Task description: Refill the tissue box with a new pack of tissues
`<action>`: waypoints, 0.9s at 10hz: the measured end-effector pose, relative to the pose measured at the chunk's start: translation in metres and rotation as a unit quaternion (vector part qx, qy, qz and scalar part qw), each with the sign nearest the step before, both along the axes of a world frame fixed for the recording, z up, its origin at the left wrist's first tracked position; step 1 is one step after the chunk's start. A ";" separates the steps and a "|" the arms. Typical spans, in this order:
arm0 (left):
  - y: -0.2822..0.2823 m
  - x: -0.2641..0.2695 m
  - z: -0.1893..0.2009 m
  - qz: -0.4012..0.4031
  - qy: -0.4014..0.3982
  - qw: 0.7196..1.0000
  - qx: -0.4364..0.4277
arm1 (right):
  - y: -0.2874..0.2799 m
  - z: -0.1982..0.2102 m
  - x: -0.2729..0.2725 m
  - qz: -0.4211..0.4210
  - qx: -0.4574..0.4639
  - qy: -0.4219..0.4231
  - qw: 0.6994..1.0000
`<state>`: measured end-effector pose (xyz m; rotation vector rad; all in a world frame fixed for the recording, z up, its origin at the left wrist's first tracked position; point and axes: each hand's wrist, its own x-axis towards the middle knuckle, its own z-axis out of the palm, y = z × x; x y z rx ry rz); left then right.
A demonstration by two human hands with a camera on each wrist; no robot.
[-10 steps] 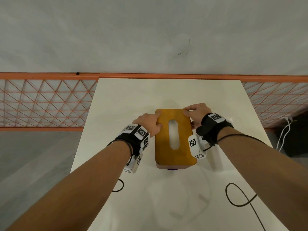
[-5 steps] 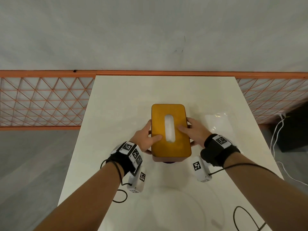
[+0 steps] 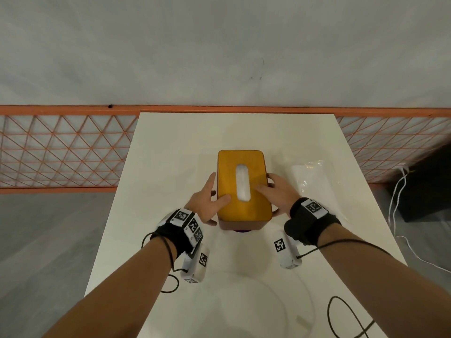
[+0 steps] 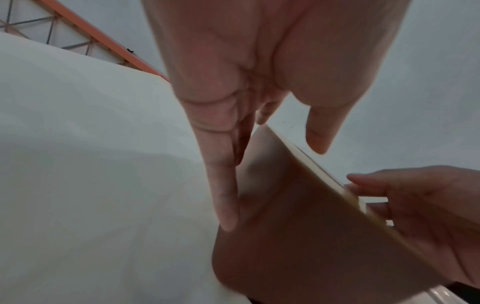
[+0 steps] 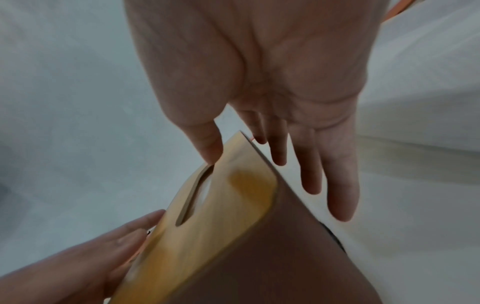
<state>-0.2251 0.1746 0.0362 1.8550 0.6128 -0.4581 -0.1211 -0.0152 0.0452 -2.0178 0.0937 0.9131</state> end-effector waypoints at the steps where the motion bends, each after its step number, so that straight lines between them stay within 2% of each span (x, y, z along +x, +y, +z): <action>1: -0.008 -0.010 -0.002 -0.014 -0.010 1.000 0.003 | -0.008 -0.007 -0.011 0.015 0.003 0.014 1.000; 4: -0.015 -0.015 -0.006 -0.019 -0.033 0.999 0.008 | -0.009 -0.008 -0.021 0.025 0.003 -0.013 1.000; 6: -0.009 -0.014 -0.006 -0.047 -0.030 0.997 0.062 | -0.008 -0.004 -0.024 0.011 0.002 0.002 1.000; 7: -0.008 -0.017 0.001 -0.017 -0.051 0.993 0.102 | -0.012 0.003 -0.026 0.012 -0.019 -0.012 1.000; 9: 0.004 -0.023 0.020 -0.014 -0.114 0.964 0.241 | -0.018 0.021 -0.027 0.092 -0.127 -0.211 0.965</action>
